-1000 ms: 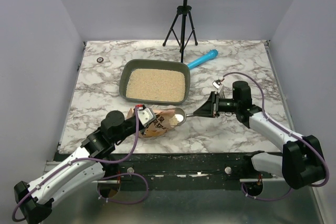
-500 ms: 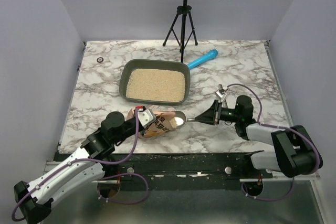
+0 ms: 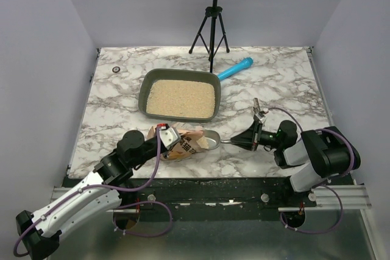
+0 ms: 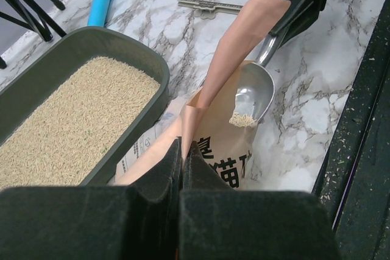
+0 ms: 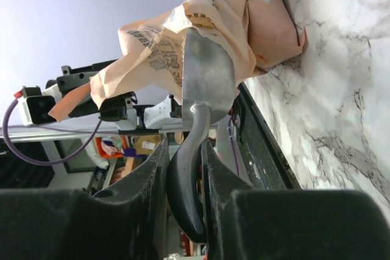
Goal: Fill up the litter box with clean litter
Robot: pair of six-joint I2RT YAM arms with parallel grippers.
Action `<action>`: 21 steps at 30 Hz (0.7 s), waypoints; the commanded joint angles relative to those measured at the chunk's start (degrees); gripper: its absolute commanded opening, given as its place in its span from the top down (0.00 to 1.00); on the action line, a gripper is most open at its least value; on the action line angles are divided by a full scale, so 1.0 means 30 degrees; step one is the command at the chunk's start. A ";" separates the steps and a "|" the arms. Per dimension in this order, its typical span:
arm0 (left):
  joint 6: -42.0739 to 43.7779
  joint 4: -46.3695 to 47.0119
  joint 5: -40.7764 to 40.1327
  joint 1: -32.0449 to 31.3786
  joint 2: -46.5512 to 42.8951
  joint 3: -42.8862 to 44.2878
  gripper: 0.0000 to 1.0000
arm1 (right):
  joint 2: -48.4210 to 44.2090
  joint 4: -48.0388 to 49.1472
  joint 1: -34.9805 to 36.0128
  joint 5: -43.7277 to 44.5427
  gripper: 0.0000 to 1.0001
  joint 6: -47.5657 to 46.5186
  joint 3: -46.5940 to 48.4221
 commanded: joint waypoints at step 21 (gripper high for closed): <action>-0.0053 0.1289 -0.5252 0.0016 -0.4139 -0.0499 1.00 | -0.3512 0.7079 -0.1274 -0.1294 0.99 0.2342 -0.1163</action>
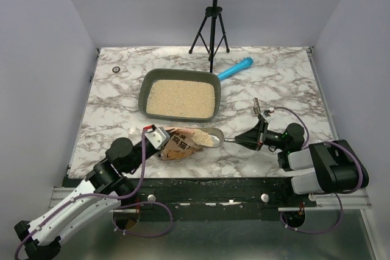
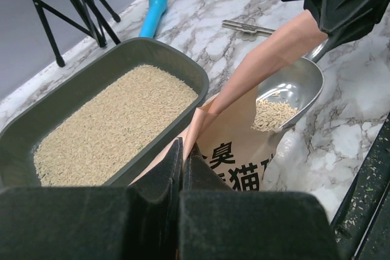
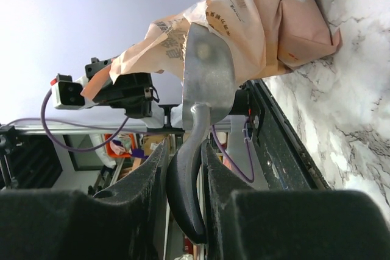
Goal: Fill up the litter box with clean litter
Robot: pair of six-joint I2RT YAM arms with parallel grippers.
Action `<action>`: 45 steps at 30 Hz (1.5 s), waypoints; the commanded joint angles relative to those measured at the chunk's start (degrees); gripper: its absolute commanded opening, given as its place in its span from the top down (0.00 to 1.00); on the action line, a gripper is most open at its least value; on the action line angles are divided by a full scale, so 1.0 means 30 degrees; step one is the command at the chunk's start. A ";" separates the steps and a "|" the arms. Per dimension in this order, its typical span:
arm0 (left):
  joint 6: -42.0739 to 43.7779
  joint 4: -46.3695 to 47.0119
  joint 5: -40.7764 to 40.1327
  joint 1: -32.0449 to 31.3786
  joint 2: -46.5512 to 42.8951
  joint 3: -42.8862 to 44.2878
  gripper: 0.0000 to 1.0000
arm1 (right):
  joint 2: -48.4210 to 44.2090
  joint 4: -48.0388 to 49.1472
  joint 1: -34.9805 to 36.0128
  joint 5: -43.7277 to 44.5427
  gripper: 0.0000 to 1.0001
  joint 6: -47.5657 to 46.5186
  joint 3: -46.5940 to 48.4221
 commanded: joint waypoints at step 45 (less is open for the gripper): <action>-0.0009 0.1969 -0.3414 0.0183 -0.3219 -0.0217 1.00 | -0.2085 -1.4705 -0.0101 0.4837 0.99 -0.6504 1.2200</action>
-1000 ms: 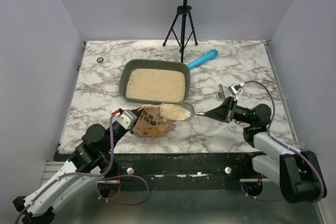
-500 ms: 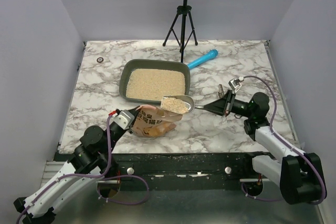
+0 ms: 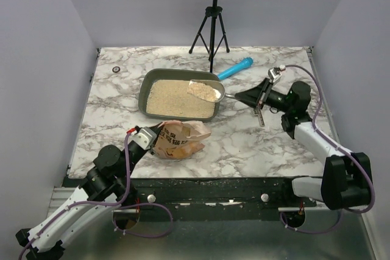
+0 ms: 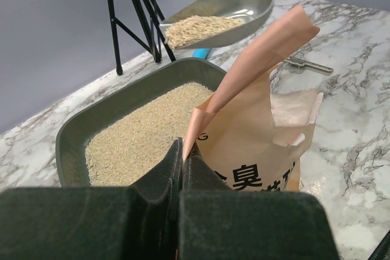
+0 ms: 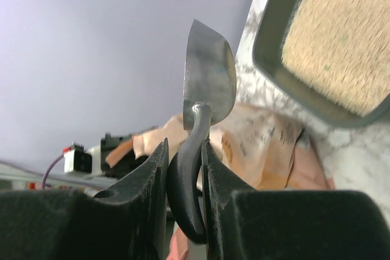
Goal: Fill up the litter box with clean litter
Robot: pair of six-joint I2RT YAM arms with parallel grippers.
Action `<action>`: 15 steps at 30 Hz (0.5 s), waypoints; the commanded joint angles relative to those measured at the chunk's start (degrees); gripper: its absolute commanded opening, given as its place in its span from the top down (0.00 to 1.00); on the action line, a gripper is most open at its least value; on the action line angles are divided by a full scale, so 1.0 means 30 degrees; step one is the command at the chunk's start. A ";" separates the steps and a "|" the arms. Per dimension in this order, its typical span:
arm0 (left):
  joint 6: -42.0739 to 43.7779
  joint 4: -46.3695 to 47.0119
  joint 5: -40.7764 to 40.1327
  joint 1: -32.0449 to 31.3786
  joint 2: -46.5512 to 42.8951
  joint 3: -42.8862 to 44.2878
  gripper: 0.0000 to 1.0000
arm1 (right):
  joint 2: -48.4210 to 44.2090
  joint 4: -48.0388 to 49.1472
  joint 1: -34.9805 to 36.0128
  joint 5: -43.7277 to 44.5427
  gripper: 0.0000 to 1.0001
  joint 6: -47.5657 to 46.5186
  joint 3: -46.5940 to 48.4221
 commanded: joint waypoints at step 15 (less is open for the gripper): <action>-0.0301 0.1340 -0.1270 0.0148 0.0567 0.0718 1.00 | 0.8049 -1.8495 0.2430 0.7863 0.99 -1.4416 1.4446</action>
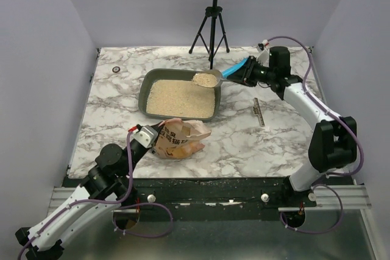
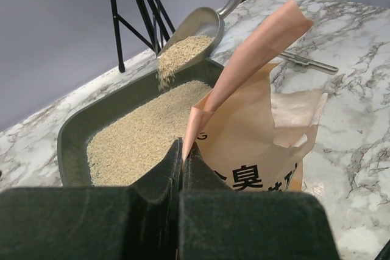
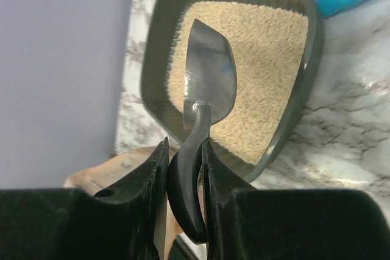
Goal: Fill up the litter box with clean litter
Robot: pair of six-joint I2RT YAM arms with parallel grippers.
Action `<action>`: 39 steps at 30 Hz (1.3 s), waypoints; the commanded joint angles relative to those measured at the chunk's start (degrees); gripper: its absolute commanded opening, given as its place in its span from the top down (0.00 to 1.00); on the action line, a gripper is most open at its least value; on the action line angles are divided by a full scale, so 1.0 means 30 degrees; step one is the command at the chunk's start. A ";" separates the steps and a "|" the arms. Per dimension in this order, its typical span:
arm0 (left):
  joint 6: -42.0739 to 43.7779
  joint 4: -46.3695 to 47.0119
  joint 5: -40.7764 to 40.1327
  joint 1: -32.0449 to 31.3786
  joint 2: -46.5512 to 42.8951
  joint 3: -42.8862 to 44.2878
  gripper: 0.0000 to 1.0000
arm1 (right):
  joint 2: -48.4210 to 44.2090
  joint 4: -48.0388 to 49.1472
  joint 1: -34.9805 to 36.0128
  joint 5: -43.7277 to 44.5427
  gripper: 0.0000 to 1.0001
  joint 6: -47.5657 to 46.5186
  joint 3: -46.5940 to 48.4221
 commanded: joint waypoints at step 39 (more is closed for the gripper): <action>-0.0961 -0.0013 -0.1052 0.0199 -0.0083 0.1348 1.00 | -0.5254 -1.9578 1.0174 0.8221 0.99 -1.3412 1.1528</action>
